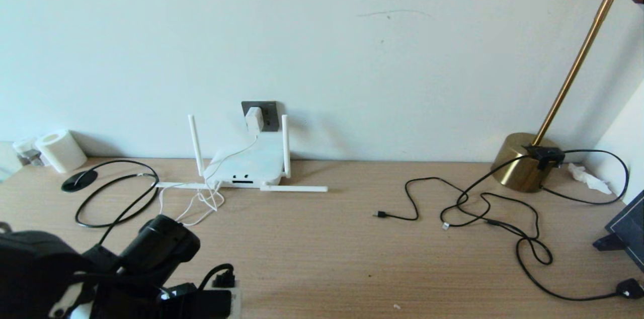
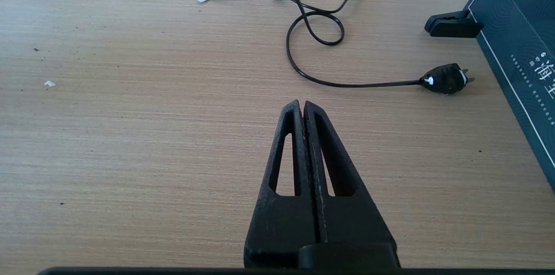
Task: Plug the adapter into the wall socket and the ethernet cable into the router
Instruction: Pick up cable
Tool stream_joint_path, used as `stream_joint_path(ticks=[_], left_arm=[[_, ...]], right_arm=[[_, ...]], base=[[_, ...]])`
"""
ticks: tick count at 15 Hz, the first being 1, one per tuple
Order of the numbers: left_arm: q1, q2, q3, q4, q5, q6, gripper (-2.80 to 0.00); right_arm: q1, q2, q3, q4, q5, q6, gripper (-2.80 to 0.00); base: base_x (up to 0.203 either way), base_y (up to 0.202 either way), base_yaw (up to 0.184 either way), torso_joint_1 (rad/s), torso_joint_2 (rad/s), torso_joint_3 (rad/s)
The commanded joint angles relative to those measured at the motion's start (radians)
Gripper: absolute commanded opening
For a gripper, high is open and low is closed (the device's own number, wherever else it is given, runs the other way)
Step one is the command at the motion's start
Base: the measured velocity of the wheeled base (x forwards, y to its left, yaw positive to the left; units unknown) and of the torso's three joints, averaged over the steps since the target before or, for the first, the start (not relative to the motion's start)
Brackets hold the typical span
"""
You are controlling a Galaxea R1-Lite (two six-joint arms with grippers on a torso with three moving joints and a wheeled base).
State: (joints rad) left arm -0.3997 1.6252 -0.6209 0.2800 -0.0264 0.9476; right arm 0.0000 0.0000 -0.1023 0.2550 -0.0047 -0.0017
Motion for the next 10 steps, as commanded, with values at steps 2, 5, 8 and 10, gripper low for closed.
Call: stream_joint_path(ticks=[2, 5, 8, 10], left_arm=[[0.019, 0.009, 0.009, 0.002, 0.000, 0.007, 0.00], [0.022, 0.010, 0.018, -0.001, 0.000, 0.007, 0.00], [0.022, 0.027, 0.018, -0.026, 0.000, 0.007, 0.00], [0.024, 0.036, 0.018, -0.036, 0.000, 0.007, 0.00]], right_arm=[[0.000, 0.000, 0.001, 0.001, 0.000, -0.001, -2.80], [0.000, 0.000, 0.001, 0.001, 0.000, -0.001, -2.80], [0.000, 0.000, 0.001, 0.001, 0.000, -0.001, -2.80], [0.000, 0.000, 0.000, 0.001, 0.000, -0.001, -2.80]], base=[[0.000, 0.000, 0.000, 0.000, 0.00, 0.000], [0.000, 0.000, 0.000, 0.000, 0.00, 0.000], [0.000, 0.000, 0.000, 0.000, 0.00, 0.000], [0.000, 0.000, 0.000, 0.000, 0.00, 0.000]])
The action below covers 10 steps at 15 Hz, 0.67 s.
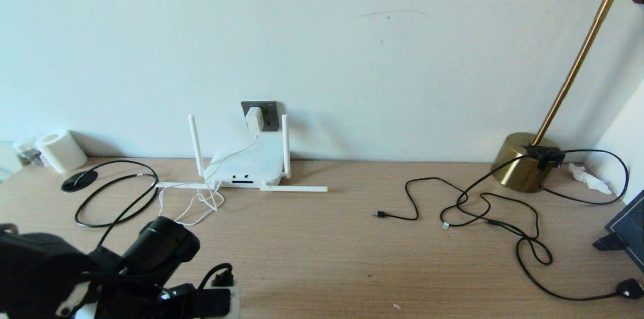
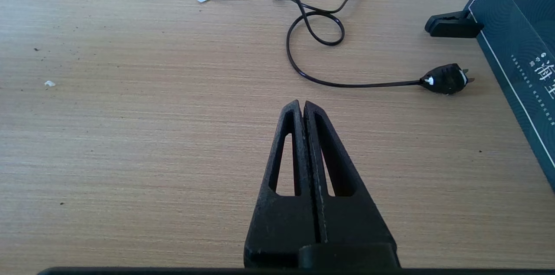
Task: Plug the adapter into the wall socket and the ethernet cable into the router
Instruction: Pick up cable
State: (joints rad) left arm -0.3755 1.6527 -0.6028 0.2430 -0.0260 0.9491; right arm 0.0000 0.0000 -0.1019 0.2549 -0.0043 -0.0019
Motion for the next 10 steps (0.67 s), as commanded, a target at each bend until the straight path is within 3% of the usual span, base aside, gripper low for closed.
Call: stream_joint_path(ticks=[1, 8, 9, 10], left_arm=[[0.003, 0.010, 0.001, 0.001, 0.000, 0.005, 0.00], [0.012, 0.016, 0.008, 0.001, 0.001, 0.005, 0.00], [0.012, 0.015, 0.012, -0.001, 0.001, 0.005, -2.80], [0.012, 0.015, 0.014, -0.002, 0.001, 0.005, -2.80]], right_arm=[[0.000, 0.000, -0.001, 0.001, 0.000, -0.001, -2.80], [0.000, 0.000, 0.001, 0.001, 0.000, -0.001, -2.80], [0.000, 0.000, 0.001, 0.001, 0.000, -0.001, -2.80], [0.000, 0.000, 0.001, 0.001, 0.000, -0.001, -2.80]], base=[[0.000, 0.000, 0.000, 0.000, 0.00, 0.000], [0.000, 0.000, 0.000, 0.000, 0.00, 0.000], [0.000, 0.000, 0.000, 0.000, 0.00, 0.000], [0.000, 0.000, 0.000, 0.000, 0.00, 0.000]])
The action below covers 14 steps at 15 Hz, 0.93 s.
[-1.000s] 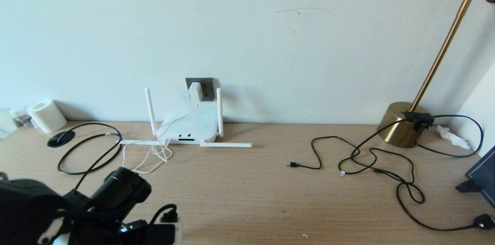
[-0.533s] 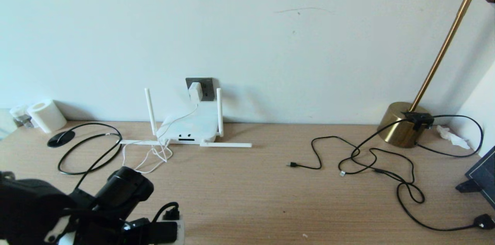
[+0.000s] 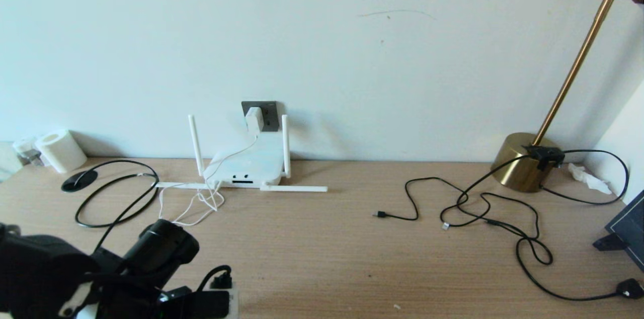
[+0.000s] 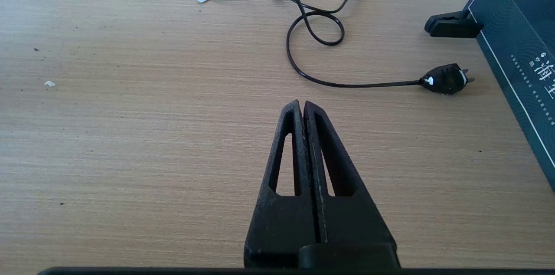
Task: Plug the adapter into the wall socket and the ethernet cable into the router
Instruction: Pick up cable
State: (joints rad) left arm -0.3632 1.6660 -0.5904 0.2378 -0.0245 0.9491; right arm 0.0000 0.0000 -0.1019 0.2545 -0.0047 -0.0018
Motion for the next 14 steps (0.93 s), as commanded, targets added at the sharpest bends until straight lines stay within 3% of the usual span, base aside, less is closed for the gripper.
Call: stream_joint_path(ticks=[1, 8, 12, 14], left_arm=[[0.006, 0.003, 0.004, -0.002, 0.000, 0.005, -2.80], [0.013, -0.009, 0.030, -0.003, 0.001, 0.007, -2.80], [0.012, -0.051, 0.057, -0.139, -0.001, 0.005, -2.80], [0.011, -0.137, 0.044, -0.141, -0.003, 0.005, -2.80]], right_arm=[[0.000, 0.000, -0.001, 0.002, 0.000, 0.000, -2.80], [0.000, 0.000, 0.001, 0.002, 0.000, -0.001, -2.80], [0.001, 0.000, 0.000, 0.002, 0.000, -0.001, -2.80], [0.000, 0.000, 0.001, 0.002, 0.000, -0.001, -2.80]], base=[[0.000, 0.000, 0.000, 0.000, 0.00, 0.000], [0.000, 0.000, 0.000, 0.000, 0.00, 0.000], [0.000, 0.000, 0.000, 0.000, 0.00, 0.000], [0.000, 0.000, 0.000, 0.000, 0.00, 0.000]])
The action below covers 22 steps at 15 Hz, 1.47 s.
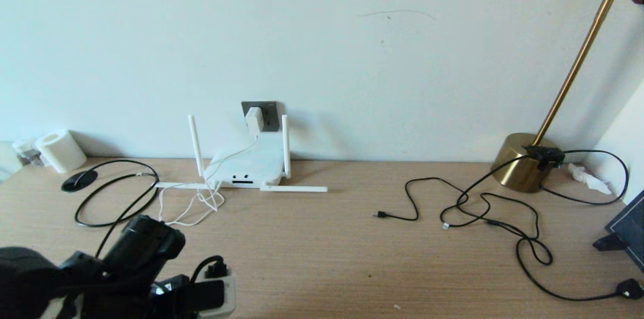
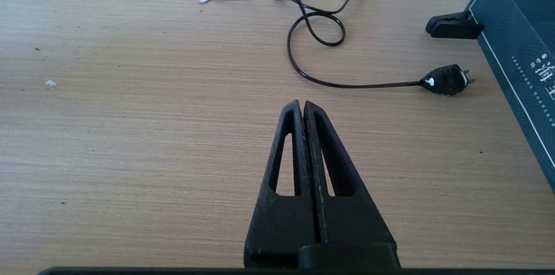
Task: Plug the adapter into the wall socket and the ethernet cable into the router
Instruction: Pick up cable, then hand it to the other hand
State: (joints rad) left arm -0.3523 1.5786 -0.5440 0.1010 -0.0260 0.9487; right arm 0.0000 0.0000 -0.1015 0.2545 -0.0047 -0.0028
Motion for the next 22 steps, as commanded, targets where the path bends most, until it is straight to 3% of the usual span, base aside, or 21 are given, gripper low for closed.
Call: stream_joint_path(ticks=[1, 8, 13, 15, 17, 20, 22], left_arm=[[-0.003, -0.100, -0.021, 0.007, -0.001, 0.005, -2.80], [-0.051, -0.377, -0.147, 0.112, 0.005, 0.094, -2.80], [-0.073, -0.460, -0.117, 0.093, 0.025, 0.099, -2.80], [-0.079, -0.485, -0.093, 0.091, 0.044, 0.164, -2.80], [-0.120, -0.469, -0.105, 0.033, 0.083, 0.227, -2.80], [-0.151, -0.394, -0.131, -0.100, 0.121, 0.233, -2.80], [-0.165, -0.339, -0.213, -0.146, 0.125, 0.234, -2.80]], right_arm=[[0.000, 0.000, 0.000, 0.002, 0.000, 0.000, -2.80], [0.000, 0.000, 0.000, 0.002, 0.000, 0.001, -2.80], [0.000, 0.000, -0.001, 0.002, 0.000, 0.000, -2.80], [0.000, 0.000, 0.001, 0.002, 0.002, -0.020, -2.80], [0.002, 0.000, 0.000, 0.003, 0.014, -0.083, -2.80], [0.002, 0.000, -0.015, -0.005, 0.012, -0.088, -2.80], [0.002, 0.055, -0.135, -0.007, 0.042, -0.084, -2.80]], base=[[0.000, 0.000, 0.000, 0.000, 0.00, 0.000], [0.000, 0.000, 0.000, 0.000, 0.00, 0.000], [0.000, 0.000, 0.000, 0.000, 0.00, 0.000], [0.000, 0.000, 0.000, 0.000, 0.00, 0.000], [0.000, 0.000, 0.000, 0.000, 0.00, 0.000], [0.000, 0.000, 0.000, 0.000, 0.00, 0.000], [0.000, 0.000, 0.000, 0.000, 0.00, 0.000]])
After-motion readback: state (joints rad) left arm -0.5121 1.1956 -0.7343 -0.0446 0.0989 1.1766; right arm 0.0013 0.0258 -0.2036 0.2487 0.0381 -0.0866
